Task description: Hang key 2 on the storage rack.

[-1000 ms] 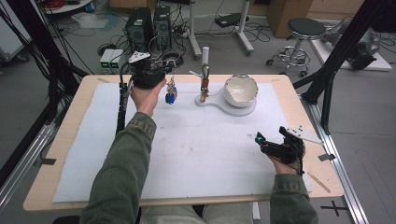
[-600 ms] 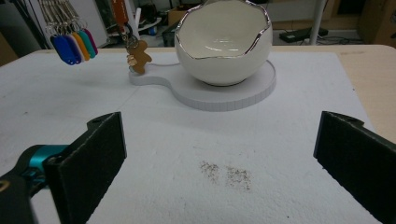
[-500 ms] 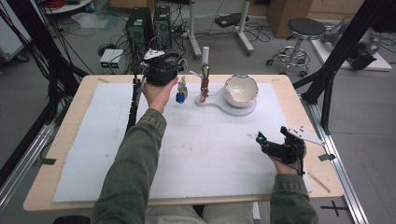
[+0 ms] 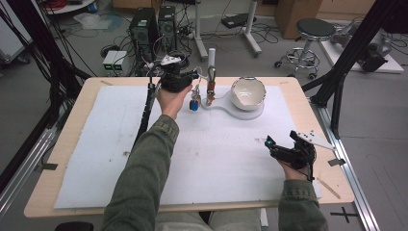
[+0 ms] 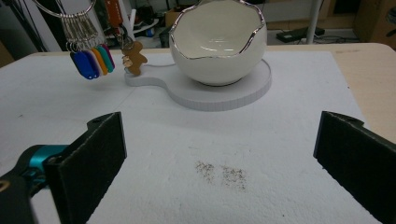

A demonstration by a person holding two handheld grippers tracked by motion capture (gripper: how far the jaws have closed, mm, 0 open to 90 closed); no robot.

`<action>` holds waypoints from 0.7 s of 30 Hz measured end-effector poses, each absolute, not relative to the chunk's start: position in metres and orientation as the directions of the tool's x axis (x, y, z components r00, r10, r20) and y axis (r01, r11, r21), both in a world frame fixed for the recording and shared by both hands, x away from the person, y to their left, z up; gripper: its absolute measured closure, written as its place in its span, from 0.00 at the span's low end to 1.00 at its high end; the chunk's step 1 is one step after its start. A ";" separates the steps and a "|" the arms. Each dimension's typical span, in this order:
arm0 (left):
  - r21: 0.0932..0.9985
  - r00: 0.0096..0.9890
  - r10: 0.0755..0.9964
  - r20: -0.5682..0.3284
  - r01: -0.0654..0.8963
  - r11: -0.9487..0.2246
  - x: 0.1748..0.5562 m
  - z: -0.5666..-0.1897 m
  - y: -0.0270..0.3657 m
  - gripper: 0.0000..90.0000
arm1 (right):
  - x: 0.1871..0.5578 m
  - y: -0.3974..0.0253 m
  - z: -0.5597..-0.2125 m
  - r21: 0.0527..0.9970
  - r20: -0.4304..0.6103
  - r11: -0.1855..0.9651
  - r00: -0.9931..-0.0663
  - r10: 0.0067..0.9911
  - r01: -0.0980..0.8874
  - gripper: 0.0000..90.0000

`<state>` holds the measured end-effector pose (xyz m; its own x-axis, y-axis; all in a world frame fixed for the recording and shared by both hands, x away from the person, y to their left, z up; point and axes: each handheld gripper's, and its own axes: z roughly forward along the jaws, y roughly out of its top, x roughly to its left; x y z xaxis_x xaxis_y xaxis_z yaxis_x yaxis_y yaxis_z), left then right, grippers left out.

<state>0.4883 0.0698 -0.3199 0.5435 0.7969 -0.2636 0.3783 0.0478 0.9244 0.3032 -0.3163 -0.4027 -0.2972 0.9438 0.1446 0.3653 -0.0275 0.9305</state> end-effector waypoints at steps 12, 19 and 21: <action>0.914 0.563 0.790 -0.245 0.406 -0.006 0.496 -0.338 0.055 0.96 | 0.304 -0.320 -0.405 0.926 0.159 -0.041 -0.288 0.944 0.374 0.02; 0.903 0.582 0.778 -0.238 0.428 -0.044 0.498 -0.344 0.053 0.93 | 0.304 -0.320 -0.406 0.925 0.160 -0.043 -0.285 0.945 0.377 0.02; 0.905 0.577 0.779 -0.247 0.425 -0.027 0.499 -0.345 0.056 0.82 | 0.303 -0.320 -0.406 0.924 0.164 -0.046 -0.284 0.945 0.380 0.02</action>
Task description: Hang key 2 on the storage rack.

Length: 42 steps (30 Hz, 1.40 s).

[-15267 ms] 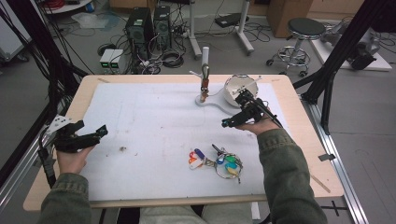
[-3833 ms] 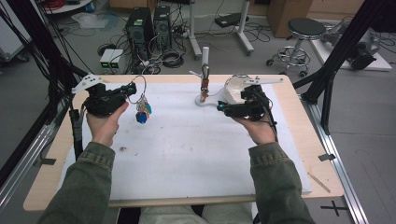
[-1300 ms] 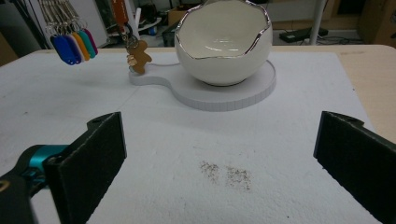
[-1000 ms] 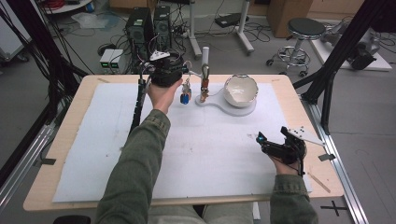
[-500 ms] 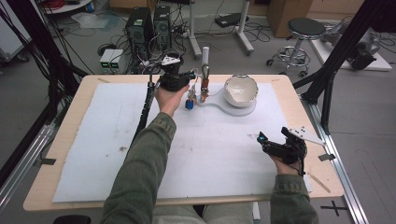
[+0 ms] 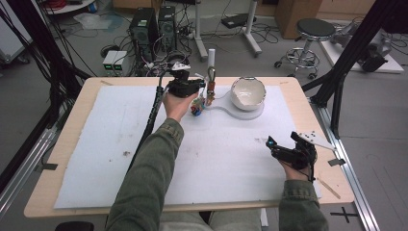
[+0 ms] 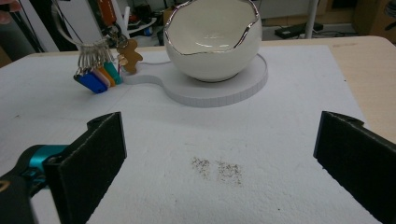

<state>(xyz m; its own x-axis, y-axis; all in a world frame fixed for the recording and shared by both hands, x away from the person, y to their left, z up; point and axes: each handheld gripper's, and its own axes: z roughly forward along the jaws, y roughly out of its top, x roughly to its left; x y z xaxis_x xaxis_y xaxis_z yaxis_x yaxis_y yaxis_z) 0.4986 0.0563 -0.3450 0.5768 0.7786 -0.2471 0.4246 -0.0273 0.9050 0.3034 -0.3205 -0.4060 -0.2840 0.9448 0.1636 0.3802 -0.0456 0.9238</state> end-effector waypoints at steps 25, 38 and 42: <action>0.903 0.516 0.831 -0.209 0.429 -0.040 0.479 -0.342 0.098 0.02 | 0.303 -0.323 -0.408 0.917 0.160 -0.043 -0.268 0.950 0.396 0.02; 0.908 0.495 0.849 -0.184 0.417 -0.046 0.463 -0.339 0.130 0.02 | 0.301 -0.330 -0.410 0.910 0.205 -0.092 -0.246 0.947 0.405 0.02; 0.910 0.498 0.850 -0.172 0.412 -0.057 0.458 -0.341 0.135 0.02 | 0.300 -0.332 -0.411 0.909 0.206 -0.097 -0.236 0.950 0.404 0.02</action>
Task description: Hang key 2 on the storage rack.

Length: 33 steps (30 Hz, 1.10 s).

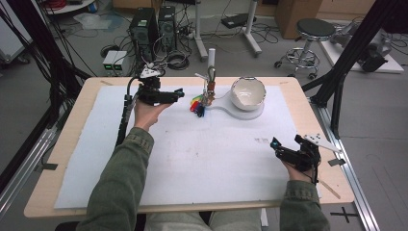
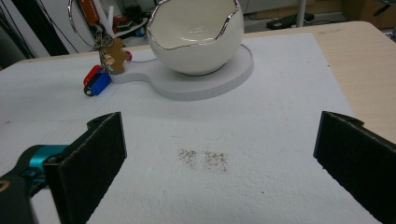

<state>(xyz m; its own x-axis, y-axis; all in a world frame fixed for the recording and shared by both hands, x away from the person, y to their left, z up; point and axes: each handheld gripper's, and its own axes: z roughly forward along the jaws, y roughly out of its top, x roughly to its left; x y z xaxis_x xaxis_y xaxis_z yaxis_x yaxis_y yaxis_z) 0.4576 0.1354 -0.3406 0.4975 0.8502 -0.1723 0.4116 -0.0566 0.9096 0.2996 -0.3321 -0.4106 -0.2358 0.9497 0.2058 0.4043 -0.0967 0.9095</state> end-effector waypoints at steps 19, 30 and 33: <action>0.926 0.471 0.870 -0.149 0.375 -0.044 0.422 -0.347 0.173 0.02 | 0.299 -0.334 -0.412 0.909 0.206 -0.099 -0.232 0.951 0.404 0.02; 0.919 0.444 0.884 -0.145 0.392 -0.046 0.406 -0.354 0.189 0.02 | 0.298 -0.334 -0.412 0.907 0.211 -0.104 -0.228 0.950 0.409 0.02; 0.916 0.442 0.888 -0.129 0.395 -0.063 0.403 -0.355 0.190 0.02 | 0.299 -0.334 -0.413 0.908 0.210 -0.103 -0.229 0.950 0.407 0.02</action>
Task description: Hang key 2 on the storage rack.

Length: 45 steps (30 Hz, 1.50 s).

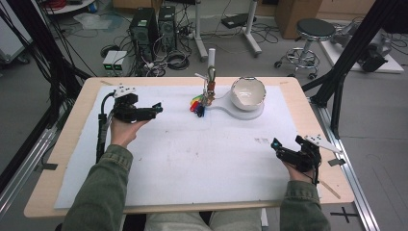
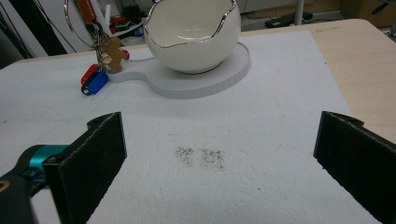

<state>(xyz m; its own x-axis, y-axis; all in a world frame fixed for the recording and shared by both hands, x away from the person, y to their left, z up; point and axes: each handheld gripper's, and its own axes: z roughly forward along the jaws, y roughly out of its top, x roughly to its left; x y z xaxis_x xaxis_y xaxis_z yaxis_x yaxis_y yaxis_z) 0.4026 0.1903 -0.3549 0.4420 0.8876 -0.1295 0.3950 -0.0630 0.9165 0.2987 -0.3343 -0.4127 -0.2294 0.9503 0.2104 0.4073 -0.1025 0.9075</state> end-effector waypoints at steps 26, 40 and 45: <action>0.929 0.388 0.915 -0.109 0.368 -0.045 0.359 -0.360 0.231 0.02 | 0.300 -0.335 -0.414 0.907 0.200 -0.090 -0.232 0.952 0.411 0.02; 0.940 0.296 0.948 -0.115 0.340 0.007 0.332 -0.375 0.267 0.02 | 0.299 -0.334 -0.414 0.907 0.193 -0.085 -0.228 0.954 0.412 0.02; 0.941 0.245 0.962 -0.117 0.338 0.028 0.321 -0.386 0.283 0.02 | 0.299 -0.334 -0.414 0.908 0.182 -0.077 -0.222 0.958 0.411 0.02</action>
